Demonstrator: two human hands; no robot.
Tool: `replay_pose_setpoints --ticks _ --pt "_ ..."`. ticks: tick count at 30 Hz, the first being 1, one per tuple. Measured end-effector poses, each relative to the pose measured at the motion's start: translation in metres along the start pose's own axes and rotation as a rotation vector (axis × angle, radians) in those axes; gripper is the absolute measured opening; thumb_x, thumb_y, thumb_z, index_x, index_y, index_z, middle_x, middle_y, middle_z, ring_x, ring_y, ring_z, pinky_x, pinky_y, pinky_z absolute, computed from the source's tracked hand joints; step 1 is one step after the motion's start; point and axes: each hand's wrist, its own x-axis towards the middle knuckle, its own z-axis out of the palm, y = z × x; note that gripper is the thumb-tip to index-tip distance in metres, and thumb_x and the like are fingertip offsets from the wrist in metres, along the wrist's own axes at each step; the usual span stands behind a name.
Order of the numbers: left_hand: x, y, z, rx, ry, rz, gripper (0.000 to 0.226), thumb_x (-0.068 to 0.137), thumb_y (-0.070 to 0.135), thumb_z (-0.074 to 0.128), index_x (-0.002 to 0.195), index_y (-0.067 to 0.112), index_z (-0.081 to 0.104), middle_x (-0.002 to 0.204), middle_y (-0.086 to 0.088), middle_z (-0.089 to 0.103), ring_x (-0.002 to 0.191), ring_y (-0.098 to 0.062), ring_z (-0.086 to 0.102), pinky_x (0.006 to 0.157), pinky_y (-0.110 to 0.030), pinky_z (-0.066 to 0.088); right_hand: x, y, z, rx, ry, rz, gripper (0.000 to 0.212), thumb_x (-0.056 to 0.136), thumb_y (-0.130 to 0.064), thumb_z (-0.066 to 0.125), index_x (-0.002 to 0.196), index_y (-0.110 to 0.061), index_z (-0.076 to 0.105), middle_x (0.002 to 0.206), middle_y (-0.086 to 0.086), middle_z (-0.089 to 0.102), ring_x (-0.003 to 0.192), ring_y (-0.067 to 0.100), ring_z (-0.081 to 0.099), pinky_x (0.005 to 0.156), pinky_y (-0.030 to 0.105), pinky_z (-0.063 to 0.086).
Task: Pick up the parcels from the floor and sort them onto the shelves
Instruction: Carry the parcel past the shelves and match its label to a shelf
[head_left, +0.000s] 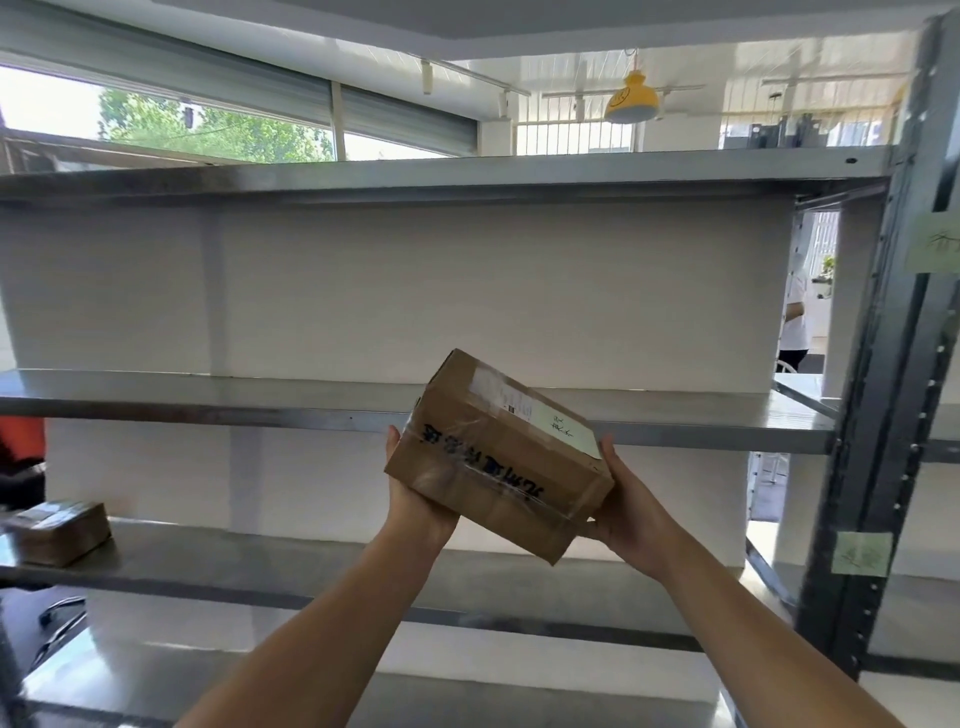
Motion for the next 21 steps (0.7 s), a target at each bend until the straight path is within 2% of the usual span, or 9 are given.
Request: replay_pose_setpoints --ticks 1,3,4,6,8,12,14,17,21 --pt "0.004 0.001 -0.001 0.029 0.061 0.02 0.052 0.103 0.056 0.037 0.102 0.021 0.076 0.095 -0.006 0.076 0.084 -0.025 0.073 0.087 -0.044 0.056 0.001 0.001 0.002 -0.013 0.004 -0.005 0.056 0.095 -0.067 0.035 0.135 -0.037 0.06 0.142 0.014 0.057 0.13 0.036 0.054 0.097 0.06 0.05" --pt "0.014 0.005 -0.008 0.068 0.228 0.048 0.044 0.105 0.047 0.041 0.127 0.018 0.066 0.104 -0.005 0.072 0.083 -0.023 0.071 0.074 -0.036 0.058 0.003 0.003 0.006 -0.032 0.006 0.0 0.058 0.094 -0.069 0.036 0.135 -0.036 0.059 0.142 0.016 0.055 0.129 0.036 0.055 0.099 0.06 0.05" --pt "0.015 0.007 -0.011 0.073 0.303 0.053 0.049 0.103 0.05 0.043 0.134 0.017 0.06 0.112 -0.006 0.071 0.088 -0.024 0.071 0.073 -0.036 0.059 0.003 0.005 0.007 -0.04 0.013 0.011 0.059 0.094 -0.069 0.036 0.135 -0.034 0.06 0.139 0.017 0.056 0.126 0.037 0.057 0.098 0.059 0.051" --pt "0.015 0.012 -0.016 0.08 0.362 0.054 0.059 0.101 0.062 0.039 0.13 0.014 0.06 0.112 -0.009 0.071 0.093 -0.024 0.07 0.083 -0.038 0.058 0.001 0.009 0.009 -0.059 0.034 0.065 0.059 0.094 -0.065 0.04 0.133 -0.026 0.061 0.129 0.02 0.059 0.115 0.037 0.063 0.093 0.054 0.056" --pt "0.01 0.018 -0.018 0.082 0.351 0.042 0.068 0.101 0.065 0.029 0.123 0.009 0.062 0.104 -0.01 0.07 0.097 -0.026 0.068 0.096 -0.041 0.054 -0.003 0.014 0.013 -0.101 0.053 0.103 0.054 0.095 -0.058 0.046 0.131 -0.019 0.059 0.118 0.02 0.06 0.104 0.035 0.065 0.085 0.047 0.06" --pt "0.001 0.02 -0.02 0.133 0.2 0.032 0.078 0.095 0.073 0.033 0.126 0.008 0.062 0.125 -0.018 0.07 0.118 -0.03 0.066 0.109 -0.048 0.046 -0.003 0.02 0.018 -0.128 0.09 0.075 0.043 0.098 -0.051 0.049 0.124 -0.019 0.063 0.119 0.02 0.06 0.105 0.035 0.064 0.079 0.042 0.06" --pt "-0.001 0.02 -0.021 0.194 0.118 0.052 0.071 0.098 0.067 0.036 0.132 0.01 0.064 0.129 -0.019 0.069 0.12 -0.03 0.065 0.11 -0.051 0.045 -0.001 0.018 0.02 -0.139 0.099 0.065 0.045 0.098 -0.053 0.047 0.118 -0.018 0.066 0.114 0.019 0.064 0.101 0.032 0.065 0.076 0.04 0.06" --pt "-0.006 0.026 -0.021 0.217 0.085 0.062 0.067 0.098 0.066 0.038 0.131 0.014 0.064 0.129 -0.019 0.07 0.121 -0.032 0.065 0.107 -0.052 0.047 0.006 0.017 0.019 -0.113 0.163 0.066 0.057 0.098 -0.059 0.041 0.113 -0.01 0.065 0.096 0.015 0.064 0.076 0.025 0.062 0.066 0.034 0.054" --pt "0.001 0.028 -0.027 0.241 0.173 0.074 0.102 0.067 0.084 0.065 0.14 0.015 0.053 0.133 -0.017 0.067 0.119 -0.034 0.068 0.104 -0.057 0.051 0.015 0.017 0.022 -0.104 0.17 0.039 0.045 0.101 -0.05 0.044 0.102 -0.014 0.071 0.088 0.01 0.06 0.058 0.018 0.044 0.053 0.027 0.039"
